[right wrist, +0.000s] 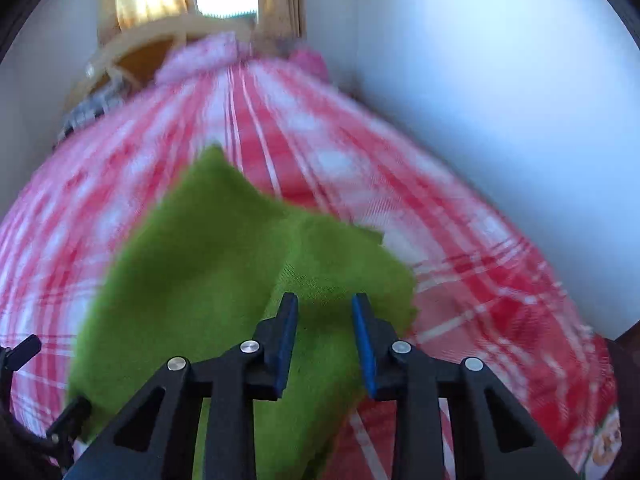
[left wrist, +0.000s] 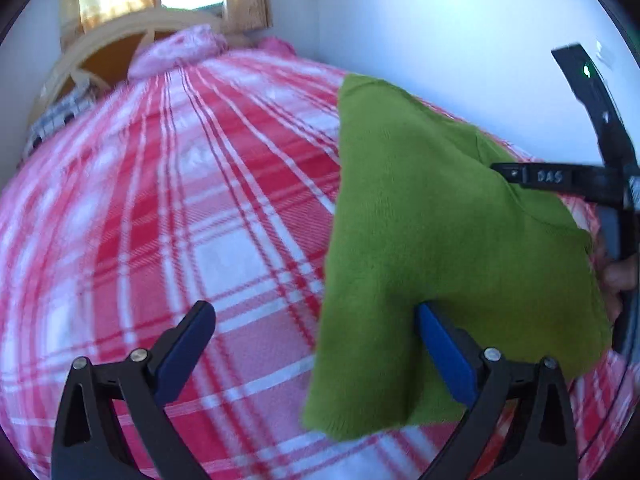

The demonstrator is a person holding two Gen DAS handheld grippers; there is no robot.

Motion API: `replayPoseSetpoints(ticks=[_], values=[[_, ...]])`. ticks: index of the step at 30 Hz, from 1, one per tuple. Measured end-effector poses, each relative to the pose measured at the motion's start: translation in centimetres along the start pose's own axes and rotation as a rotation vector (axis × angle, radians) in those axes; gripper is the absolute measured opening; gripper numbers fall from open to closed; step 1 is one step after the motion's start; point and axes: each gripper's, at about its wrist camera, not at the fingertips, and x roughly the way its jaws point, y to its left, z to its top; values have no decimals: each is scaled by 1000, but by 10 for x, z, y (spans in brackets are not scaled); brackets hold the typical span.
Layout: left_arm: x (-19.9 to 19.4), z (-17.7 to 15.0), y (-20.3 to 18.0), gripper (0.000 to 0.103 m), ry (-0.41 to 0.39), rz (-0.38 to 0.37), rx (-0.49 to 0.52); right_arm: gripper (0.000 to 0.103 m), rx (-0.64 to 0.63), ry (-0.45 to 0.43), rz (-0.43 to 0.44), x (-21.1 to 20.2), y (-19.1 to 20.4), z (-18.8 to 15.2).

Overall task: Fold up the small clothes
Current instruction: 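Lower the folded bundle onto the bed and open both grippers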

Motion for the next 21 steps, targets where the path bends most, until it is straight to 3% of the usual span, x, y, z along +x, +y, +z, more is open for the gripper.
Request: replayPoseSetpoints(ticks=[5,8,10,12,15,18,21], values=[[20,7,-3,103,41,-55,-66,30,18,15,-3,27,-6,18],[16,7,-6,103,24,-53,-25,36,22,31,-10,41,-6,31],[12,4,-5,103,1,-74,-4,34,-53,61,-22,35,-2,41],[14,3,0,103,11,-106,-32,34,-74,11,-14,12,-2,50],[14,5,-5,103,13,-92,-26,34,-90,-65,97,-16,16,66],[15,5,-5,103,13,-94,-29,34,-142,3,197,6,62,79],[13,3,1,103,15,-97,-43,34,-140,94,179,54,93,84]])
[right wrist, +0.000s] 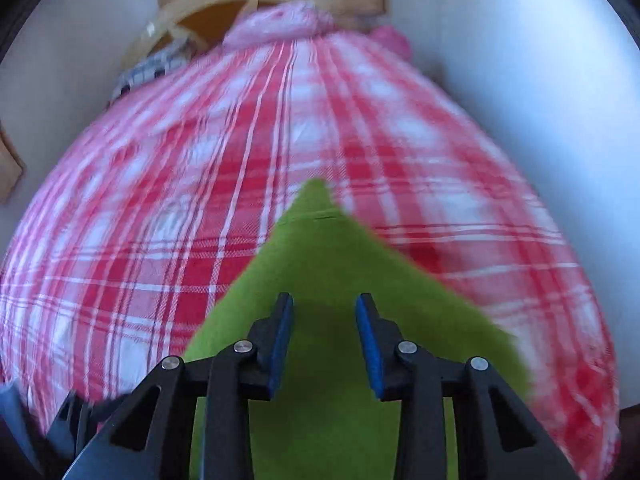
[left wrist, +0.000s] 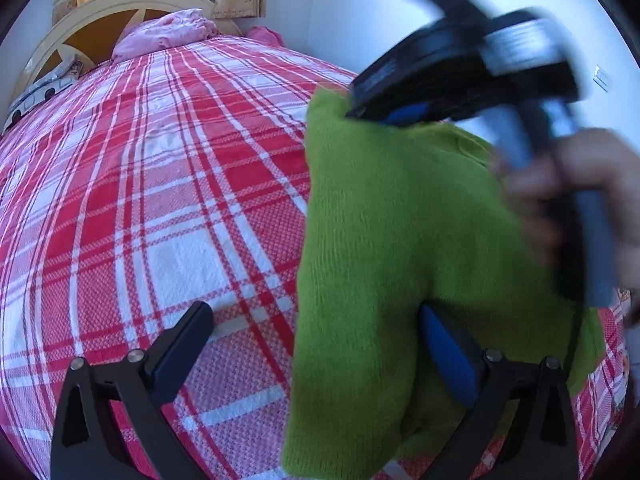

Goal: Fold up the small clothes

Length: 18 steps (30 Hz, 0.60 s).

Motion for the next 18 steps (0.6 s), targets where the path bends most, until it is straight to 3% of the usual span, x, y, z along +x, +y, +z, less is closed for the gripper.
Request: replayPoseSetpoints(ticks=[2,4,7,9,11,13,14,18], values=[[2,0,3,103,9,-9,-12,34,37,21,4,24,-1,0],[2,1,-1,103,7,2,3,34,47,-26,-12,25,-1,-1],[-4,1,-7,103,-11,19,40,34,99,-92,-12,-4,-2,-9],[-12,-2,-11,103,-28,36,71,34,179,-156,33,-40,-11,-23],[-22,-5,-13,103,-45,31,90,38,241,-223,54,-79,-15,-48],[-32,-9,-15,103,-62,23,96,60,254,-274,6,-114,-15,-82],[-39,-13,-16,103,-72,21,95,64,252,-293,-35,-131,-13,-104],[-63,-25,-21,103,-103,28,140,66,270,-282,-120,-165,-13,-172]])
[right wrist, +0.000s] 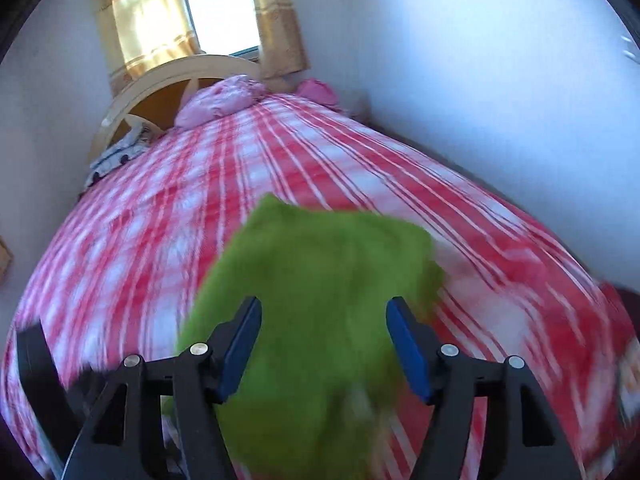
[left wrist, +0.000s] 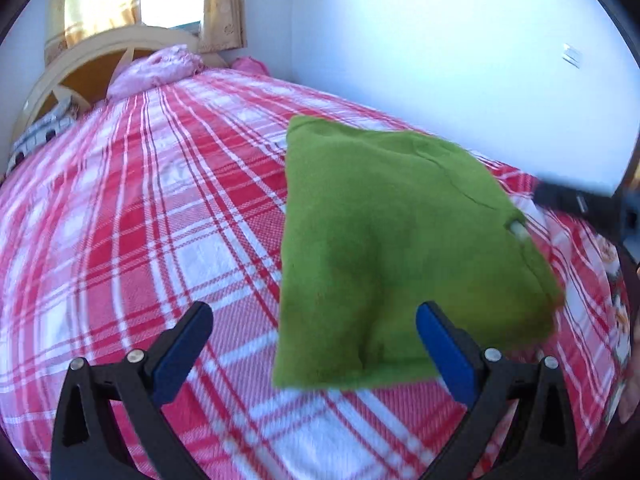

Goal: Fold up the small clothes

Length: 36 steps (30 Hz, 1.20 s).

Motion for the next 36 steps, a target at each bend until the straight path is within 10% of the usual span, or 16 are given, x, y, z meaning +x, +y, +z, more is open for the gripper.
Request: replayPoseSetpoints(ticks=[12,36], values=[[-78,-18,-8,103,-130,73,23,66,132,-187,-163,-125,-22,-84],[-147,-29,-15,103,-307,206,54,78,97,-363,-168,-169,32,-90]])
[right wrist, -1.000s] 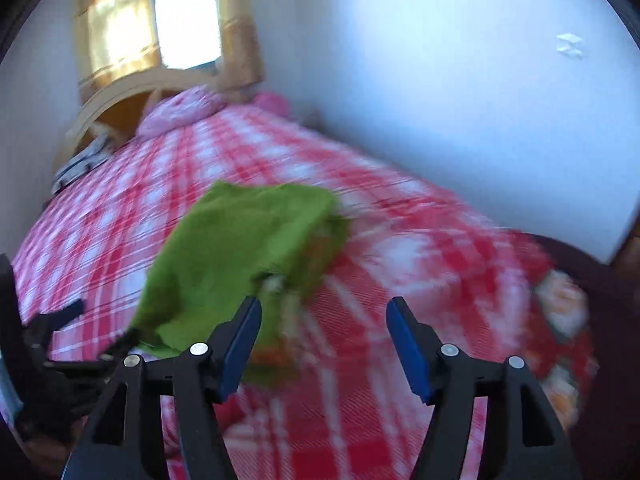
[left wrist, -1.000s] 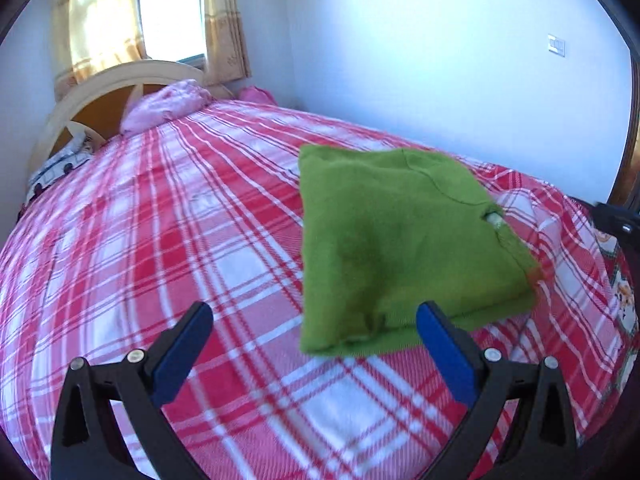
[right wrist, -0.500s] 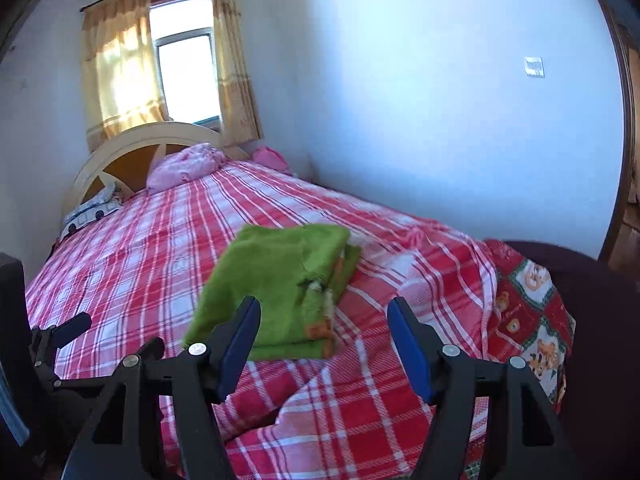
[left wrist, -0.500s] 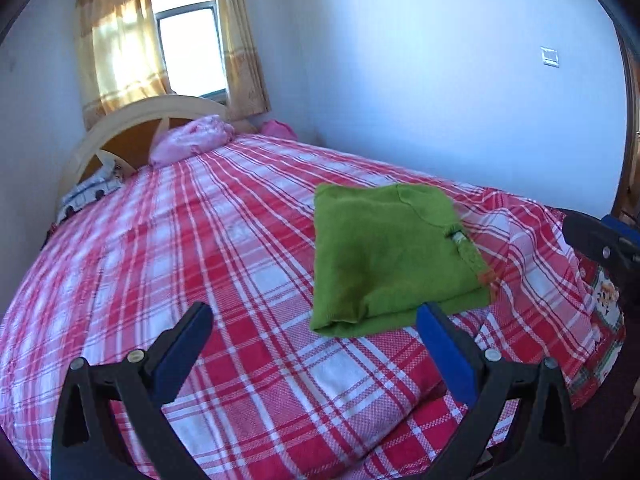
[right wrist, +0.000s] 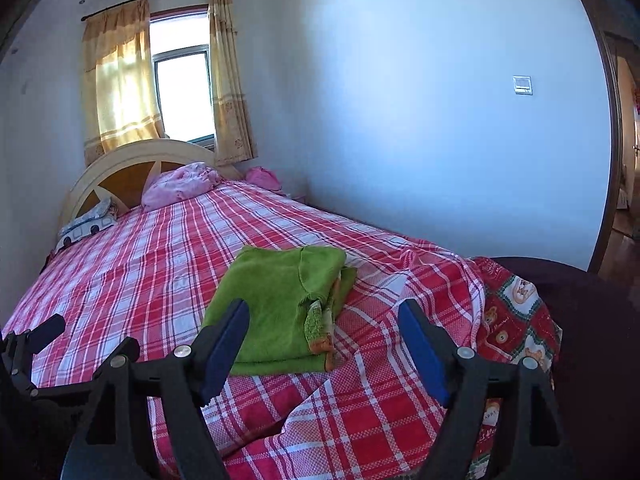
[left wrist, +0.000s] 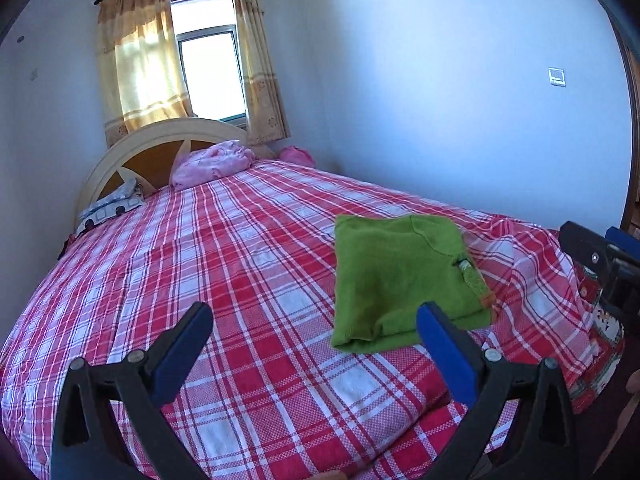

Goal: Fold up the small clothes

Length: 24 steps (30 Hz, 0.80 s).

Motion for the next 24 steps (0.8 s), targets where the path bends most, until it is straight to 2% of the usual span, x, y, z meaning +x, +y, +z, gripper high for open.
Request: replayPoseSetpoints(ticks=[6,10,24], values=[[-3,1,-1,103,-16,21,9,78,26,-27,4,-8,-3,2],[-5,2,-2,103,-22,7,6,78,27,-46,3,-12,-3,5],[-11,5,-4,103,-42,2,15,78,27,-26,0,-10,-2,4]])
